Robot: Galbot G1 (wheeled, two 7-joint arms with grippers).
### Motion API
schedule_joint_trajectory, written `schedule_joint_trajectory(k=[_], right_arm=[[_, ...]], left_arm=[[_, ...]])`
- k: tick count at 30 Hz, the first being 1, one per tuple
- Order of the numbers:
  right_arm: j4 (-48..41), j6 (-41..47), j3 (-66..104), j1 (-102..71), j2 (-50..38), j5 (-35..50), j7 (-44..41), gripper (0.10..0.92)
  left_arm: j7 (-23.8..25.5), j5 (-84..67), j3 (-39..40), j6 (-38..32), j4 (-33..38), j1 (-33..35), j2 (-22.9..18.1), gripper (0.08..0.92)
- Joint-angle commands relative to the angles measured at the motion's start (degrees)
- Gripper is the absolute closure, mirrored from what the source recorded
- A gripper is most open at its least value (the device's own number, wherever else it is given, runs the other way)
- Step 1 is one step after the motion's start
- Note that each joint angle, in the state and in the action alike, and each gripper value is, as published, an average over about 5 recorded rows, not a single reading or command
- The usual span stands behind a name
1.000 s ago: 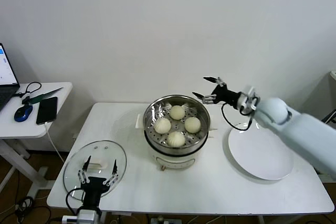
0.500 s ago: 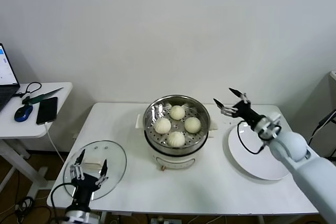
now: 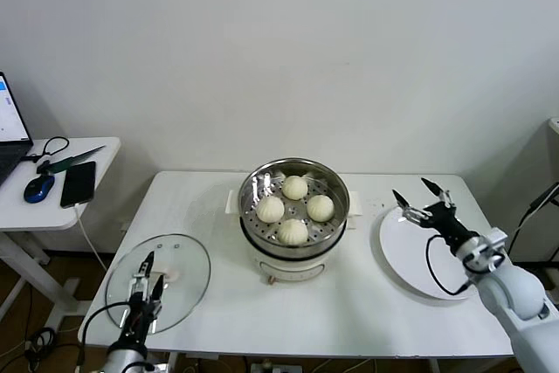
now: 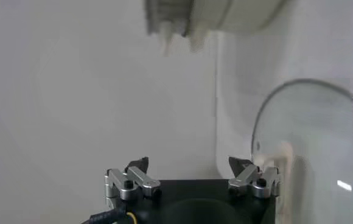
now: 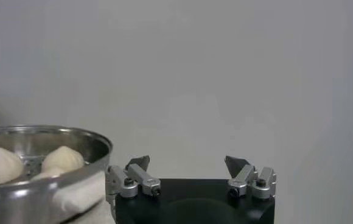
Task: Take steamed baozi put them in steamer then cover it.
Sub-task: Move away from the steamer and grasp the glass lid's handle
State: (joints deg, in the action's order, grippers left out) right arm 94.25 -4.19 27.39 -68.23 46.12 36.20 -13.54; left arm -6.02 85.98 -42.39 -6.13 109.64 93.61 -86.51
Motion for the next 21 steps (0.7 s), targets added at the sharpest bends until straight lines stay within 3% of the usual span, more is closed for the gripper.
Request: schedule_joint_trajectory(k=[1, 21], right_arm=[[-1.24, -0.78, 5.19, -5.73, 2.18, -1.57, -1.09, 0.203], [-2.48, -1.72, 4.11, -5.00, 3.43, -4.37, -1.83, 0.203]], left_arm=[[-3.08, 12.41, -1.85, -1.60, -11.68, -6.58, 0.75, 0.177], [-6.33, 9.56, -2.57, -1.42, -19.31, -13.84, 2.74, 0.177]])
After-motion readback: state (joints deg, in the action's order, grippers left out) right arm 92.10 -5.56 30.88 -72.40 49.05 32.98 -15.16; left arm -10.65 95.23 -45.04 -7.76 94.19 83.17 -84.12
